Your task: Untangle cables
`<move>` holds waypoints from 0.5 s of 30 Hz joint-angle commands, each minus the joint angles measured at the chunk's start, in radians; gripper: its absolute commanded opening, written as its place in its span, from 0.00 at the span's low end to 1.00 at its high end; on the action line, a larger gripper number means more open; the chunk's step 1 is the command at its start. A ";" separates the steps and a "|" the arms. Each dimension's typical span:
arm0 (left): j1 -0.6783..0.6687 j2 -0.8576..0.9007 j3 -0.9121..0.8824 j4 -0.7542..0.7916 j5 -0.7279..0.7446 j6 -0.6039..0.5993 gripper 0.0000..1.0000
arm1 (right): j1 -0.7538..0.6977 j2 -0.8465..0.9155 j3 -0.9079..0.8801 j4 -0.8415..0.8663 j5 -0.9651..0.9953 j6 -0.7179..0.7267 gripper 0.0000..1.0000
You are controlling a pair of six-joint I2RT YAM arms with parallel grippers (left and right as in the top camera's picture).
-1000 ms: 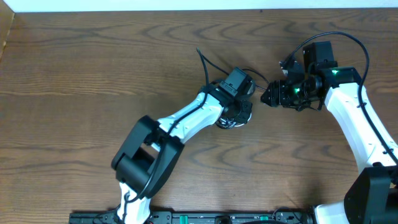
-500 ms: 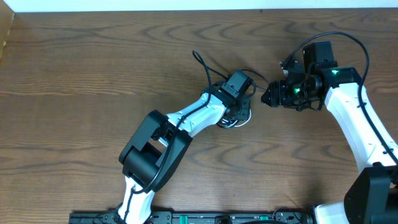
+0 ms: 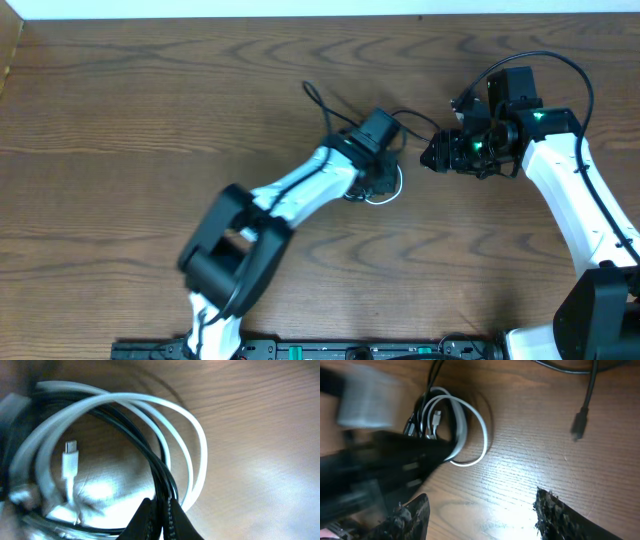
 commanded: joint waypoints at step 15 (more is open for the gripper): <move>0.258 -0.423 0.010 -0.216 0.612 0.105 0.08 | -0.014 -0.011 -0.006 0.155 -0.436 -0.043 0.59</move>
